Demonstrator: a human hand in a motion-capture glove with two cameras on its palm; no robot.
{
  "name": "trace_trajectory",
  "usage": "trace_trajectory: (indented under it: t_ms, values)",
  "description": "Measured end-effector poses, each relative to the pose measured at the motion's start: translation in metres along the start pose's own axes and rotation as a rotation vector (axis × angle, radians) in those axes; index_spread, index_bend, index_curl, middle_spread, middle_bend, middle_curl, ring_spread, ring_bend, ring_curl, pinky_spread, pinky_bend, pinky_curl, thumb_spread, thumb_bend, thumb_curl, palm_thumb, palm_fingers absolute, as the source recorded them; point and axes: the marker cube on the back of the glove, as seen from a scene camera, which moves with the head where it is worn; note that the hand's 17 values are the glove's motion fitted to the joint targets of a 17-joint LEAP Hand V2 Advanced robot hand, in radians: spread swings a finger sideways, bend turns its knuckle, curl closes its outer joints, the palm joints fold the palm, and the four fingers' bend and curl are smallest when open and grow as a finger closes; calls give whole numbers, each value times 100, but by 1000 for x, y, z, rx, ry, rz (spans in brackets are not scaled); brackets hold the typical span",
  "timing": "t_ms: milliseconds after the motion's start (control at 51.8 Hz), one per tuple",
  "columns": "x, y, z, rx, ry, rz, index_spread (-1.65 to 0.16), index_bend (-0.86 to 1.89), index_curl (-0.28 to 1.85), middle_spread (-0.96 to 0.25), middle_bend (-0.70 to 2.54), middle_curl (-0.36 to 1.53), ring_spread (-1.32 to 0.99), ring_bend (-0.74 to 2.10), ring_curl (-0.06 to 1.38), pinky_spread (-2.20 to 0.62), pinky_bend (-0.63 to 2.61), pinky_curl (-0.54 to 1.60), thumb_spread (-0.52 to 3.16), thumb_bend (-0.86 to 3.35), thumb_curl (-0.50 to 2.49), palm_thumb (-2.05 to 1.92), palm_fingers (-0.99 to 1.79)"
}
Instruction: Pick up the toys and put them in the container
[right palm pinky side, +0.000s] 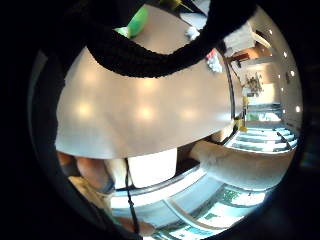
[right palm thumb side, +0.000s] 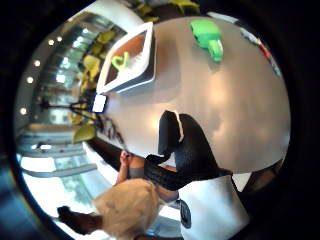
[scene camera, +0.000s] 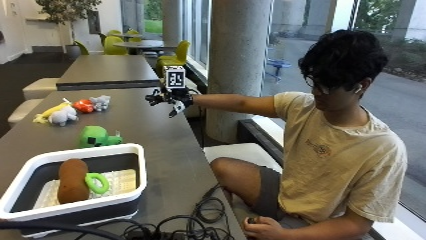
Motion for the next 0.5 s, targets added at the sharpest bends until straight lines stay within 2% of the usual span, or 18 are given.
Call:
trace_trajectory:
  t_ms: [58,116,212,289,405,502]
  values:
    - [9,4,-1,-11,42,35,-16,16,5,-2,9,2,-2,17,2,1,65,16,61,8,4,10,-2]
    - [24,5,-3,-17,122,1,-20,18,8,-2,11,3,-2,18,3,1,71,20,81,8,6,10,-5]
    - [22,6,-1,-7,90,24,-24,18,12,-3,12,6,-2,20,6,2,76,23,104,8,9,10,-8]
    - [14,6,2,10,25,85,-26,18,15,-3,13,7,-3,20,8,2,78,25,115,7,11,9,-9]
    - [17,3,1,-3,84,-20,-27,17,19,-3,13,10,-3,21,10,2,79,27,125,5,15,8,-11]
    - [5,3,2,-8,54,52,-28,17,21,-3,13,11,-3,20,12,2,80,28,131,4,17,8,-11]
